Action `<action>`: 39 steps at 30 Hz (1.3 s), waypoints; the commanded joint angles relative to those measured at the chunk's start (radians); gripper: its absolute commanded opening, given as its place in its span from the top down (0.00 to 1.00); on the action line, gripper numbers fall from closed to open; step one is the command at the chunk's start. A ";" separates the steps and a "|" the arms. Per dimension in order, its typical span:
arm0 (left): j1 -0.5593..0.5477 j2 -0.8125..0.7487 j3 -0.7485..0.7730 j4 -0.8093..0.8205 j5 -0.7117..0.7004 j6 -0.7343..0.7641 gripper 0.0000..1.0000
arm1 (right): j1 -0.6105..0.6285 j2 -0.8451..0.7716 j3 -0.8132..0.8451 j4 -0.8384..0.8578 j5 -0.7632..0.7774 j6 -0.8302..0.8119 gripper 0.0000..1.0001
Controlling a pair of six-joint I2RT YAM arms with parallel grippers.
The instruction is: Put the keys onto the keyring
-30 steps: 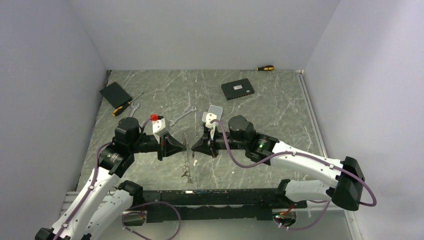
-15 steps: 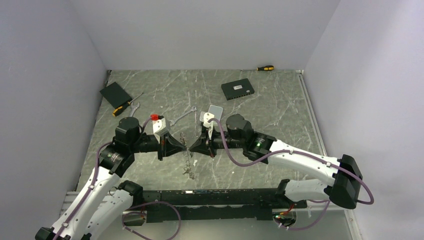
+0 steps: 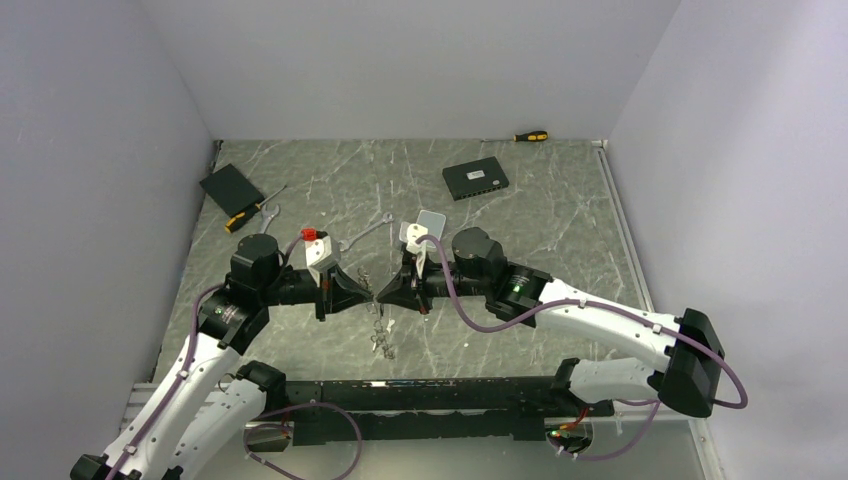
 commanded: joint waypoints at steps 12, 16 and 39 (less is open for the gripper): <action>-0.006 -0.004 0.047 0.028 0.012 0.016 1.00 | -0.001 0.008 0.059 0.068 0.015 0.017 1.00; -0.005 -0.005 0.047 0.028 0.013 0.016 1.00 | -0.001 0.009 0.058 0.068 0.036 0.019 1.00; -0.005 -0.011 0.048 0.025 0.007 0.020 1.00 | -0.001 -0.010 0.029 0.025 0.088 0.011 1.00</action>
